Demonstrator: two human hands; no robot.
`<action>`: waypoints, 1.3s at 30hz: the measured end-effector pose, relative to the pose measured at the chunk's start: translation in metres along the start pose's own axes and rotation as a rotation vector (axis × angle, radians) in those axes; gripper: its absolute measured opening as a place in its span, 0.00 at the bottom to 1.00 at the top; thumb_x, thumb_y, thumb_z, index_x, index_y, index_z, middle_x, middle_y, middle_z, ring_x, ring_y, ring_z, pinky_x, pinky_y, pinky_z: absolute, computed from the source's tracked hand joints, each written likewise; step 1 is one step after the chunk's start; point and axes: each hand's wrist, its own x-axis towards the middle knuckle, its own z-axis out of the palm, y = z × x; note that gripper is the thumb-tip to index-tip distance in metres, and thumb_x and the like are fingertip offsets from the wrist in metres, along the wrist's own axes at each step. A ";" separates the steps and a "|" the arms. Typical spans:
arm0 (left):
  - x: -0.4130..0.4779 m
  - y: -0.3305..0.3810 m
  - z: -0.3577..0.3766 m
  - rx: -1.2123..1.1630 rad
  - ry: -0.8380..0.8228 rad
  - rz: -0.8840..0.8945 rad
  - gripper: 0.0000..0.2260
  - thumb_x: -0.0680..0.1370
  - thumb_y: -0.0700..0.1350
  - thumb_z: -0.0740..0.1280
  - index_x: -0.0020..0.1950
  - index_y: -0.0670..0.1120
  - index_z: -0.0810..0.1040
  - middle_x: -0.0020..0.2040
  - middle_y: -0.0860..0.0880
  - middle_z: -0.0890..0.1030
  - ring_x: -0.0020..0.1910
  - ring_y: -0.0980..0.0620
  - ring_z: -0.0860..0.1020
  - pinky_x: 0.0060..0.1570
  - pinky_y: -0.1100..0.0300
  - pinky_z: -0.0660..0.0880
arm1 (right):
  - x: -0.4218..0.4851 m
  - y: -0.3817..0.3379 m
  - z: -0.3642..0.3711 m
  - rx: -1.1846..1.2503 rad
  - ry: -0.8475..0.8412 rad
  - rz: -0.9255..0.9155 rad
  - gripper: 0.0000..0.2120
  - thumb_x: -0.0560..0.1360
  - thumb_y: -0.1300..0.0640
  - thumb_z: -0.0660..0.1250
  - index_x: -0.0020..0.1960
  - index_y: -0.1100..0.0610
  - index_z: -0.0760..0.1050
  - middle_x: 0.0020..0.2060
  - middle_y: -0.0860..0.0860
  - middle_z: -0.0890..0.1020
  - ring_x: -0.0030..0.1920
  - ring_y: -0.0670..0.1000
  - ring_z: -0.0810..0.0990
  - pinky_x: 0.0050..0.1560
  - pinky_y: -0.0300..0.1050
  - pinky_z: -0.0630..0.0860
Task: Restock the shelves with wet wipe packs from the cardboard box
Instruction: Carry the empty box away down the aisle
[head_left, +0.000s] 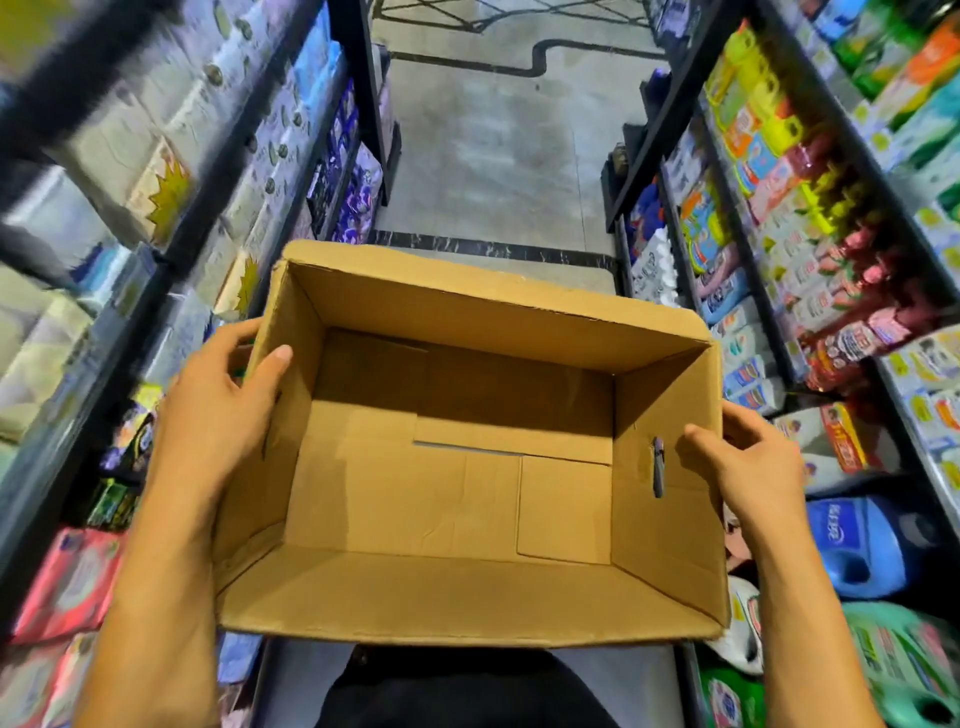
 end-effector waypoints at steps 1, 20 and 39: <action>0.017 0.004 -0.002 0.012 -0.010 0.003 0.15 0.81 0.56 0.64 0.68 0.58 0.74 0.52 0.54 0.78 0.39 0.57 0.75 0.47 0.51 0.72 | 0.008 -0.007 0.006 -0.005 0.001 -0.003 0.16 0.76 0.61 0.74 0.63 0.56 0.81 0.51 0.53 0.85 0.46 0.47 0.83 0.42 0.39 0.81; 0.307 0.100 0.116 0.290 -0.192 0.059 0.18 0.84 0.54 0.57 0.73 0.53 0.68 0.67 0.43 0.78 0.64 0.36 0.76 0.63 0.36 0.71 | 0.274 -0.087 0.076 -0.064 0.042 0.111 0.21 0.75 0.60 0.75 0.68 0.57 0.80 0.56 0.56 0.85 0.55 0.57 0.83 0.55 0.55 0.82; 0.591 0.196 0.175 0.230 -0.202 -0.001 0.18 0.83 0.46 0.62 0.73 0.46 0.72 0.62 0.41 0.80 0.60 0.39 0.78 0.58 0.48 0.71 | 0.551 -0.214 0.188 -0.253 -0.016 -0.030 0.17 0.74 0.57 0.74 0.63 0.54 0.83 0.53 0.54 0.87 0.54 0.56 0.85 0.59 0.60 0.81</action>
